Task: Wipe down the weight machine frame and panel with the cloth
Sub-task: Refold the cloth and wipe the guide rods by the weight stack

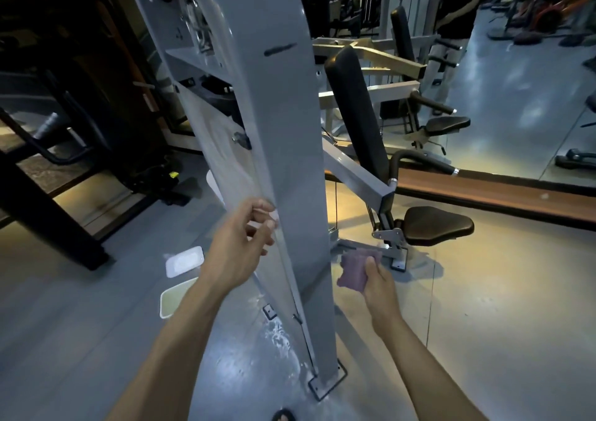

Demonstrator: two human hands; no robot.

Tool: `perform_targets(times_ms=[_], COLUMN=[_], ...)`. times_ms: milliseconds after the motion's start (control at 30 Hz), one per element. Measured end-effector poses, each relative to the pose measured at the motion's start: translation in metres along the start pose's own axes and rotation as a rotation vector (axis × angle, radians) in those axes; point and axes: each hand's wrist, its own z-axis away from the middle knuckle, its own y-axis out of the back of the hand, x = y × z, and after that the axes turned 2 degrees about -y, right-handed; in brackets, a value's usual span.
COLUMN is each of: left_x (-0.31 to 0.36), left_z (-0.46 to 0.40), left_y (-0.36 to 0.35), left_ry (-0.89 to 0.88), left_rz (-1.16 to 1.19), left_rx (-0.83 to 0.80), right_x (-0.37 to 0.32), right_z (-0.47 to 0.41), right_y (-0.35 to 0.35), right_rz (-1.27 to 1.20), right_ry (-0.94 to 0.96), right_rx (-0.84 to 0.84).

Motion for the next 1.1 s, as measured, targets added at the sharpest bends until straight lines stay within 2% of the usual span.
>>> perform_targets(times_ms=[233, 333, 433, 600, 733, 867, 1033, 1100], left_x=[-0.018, -0.015, -0.015, -0.008, 0.002, 0.014, 0.027, 0.030], left_z=[0.032, 0.033, 0.035, 0.032, 0.024, 0.006, -0.016, -0.021], left_y=[-0.007, -0.007, -0.007, -0.015, -0.039, -0.057, -0.075, -0.076], left_ry=[0.039, 0.012, 0.001, -0.008, -0.079, -0.103, -0.212, -0.246], left_rz=[-0.038, -0.051, -0.075, -0.017, 0.035, 0.109, 0.145, 0.149], left_rx=[-0.070, -0.054, -0.020, -0.033, -0.144, -0.151, -0.146, -0.137], right_x=[-0.030, -0.081, -0.134, -0.135, -0.091, -0.075, -0.080, -0.080], right_z=[-0.004, 0.000, 0.002, 0.013, 0.003, -0.004, -0.014, -0.023], right_y=[-0.003, -0.011, -0.026, -0.064, -0.061, -0.051, -0.046, -0.041], right_rz=[-0.089, -0.129, -0.068, -0.031, -0.100, -0.128, -0.306, -0.269], right_ry=[0.092, 0.239, 0.380, 0.545, 0.406, 0.301, 0.253, 0.272], right_rx=[-0.001, -0.046, -0.080, -0.175, -0.329, -0.305, -0.357, -0.338])
